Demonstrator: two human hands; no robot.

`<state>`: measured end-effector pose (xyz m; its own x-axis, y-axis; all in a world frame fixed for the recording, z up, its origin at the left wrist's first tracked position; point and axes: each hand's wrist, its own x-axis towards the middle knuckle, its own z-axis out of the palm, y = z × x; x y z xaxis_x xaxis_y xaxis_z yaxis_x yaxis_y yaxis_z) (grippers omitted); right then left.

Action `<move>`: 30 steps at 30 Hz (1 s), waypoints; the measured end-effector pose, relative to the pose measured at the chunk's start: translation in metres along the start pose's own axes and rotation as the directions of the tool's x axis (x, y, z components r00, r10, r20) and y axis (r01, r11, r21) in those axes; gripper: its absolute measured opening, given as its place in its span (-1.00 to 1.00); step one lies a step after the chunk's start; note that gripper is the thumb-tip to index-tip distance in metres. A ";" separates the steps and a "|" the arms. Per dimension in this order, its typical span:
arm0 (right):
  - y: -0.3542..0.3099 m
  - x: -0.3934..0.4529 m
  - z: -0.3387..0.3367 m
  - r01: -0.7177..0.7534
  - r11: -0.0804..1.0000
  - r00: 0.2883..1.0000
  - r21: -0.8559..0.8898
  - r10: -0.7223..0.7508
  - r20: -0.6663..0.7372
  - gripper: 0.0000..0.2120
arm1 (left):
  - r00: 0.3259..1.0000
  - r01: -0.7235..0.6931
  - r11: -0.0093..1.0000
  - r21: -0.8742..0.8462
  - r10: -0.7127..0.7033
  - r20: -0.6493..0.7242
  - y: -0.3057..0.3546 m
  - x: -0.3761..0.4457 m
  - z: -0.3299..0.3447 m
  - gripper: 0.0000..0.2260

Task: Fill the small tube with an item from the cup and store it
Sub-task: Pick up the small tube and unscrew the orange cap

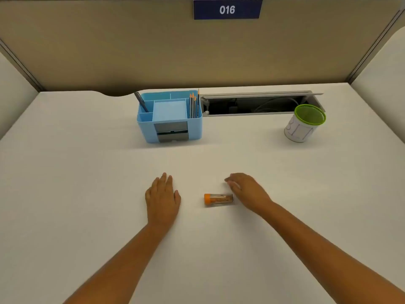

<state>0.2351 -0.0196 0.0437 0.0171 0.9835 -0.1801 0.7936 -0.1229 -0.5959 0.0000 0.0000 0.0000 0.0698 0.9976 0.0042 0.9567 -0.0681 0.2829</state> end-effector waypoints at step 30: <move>-0.035 -0.018 0.005 0.252 0.961 0.965 0.112 -0.240 -0.105 -0.72 | 0.969 0.214 0.498 -0.841 0.004 0.248 0.075 -0.006 -0.039 -0.75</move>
<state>0.2039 -0.0332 0.0641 -0.1106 0.9925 0.0513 0.6990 0.1144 -0.7059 0.0604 -0.0100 0.0588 0.1411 0.9622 -0.2331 0.2534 0.1925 0.9480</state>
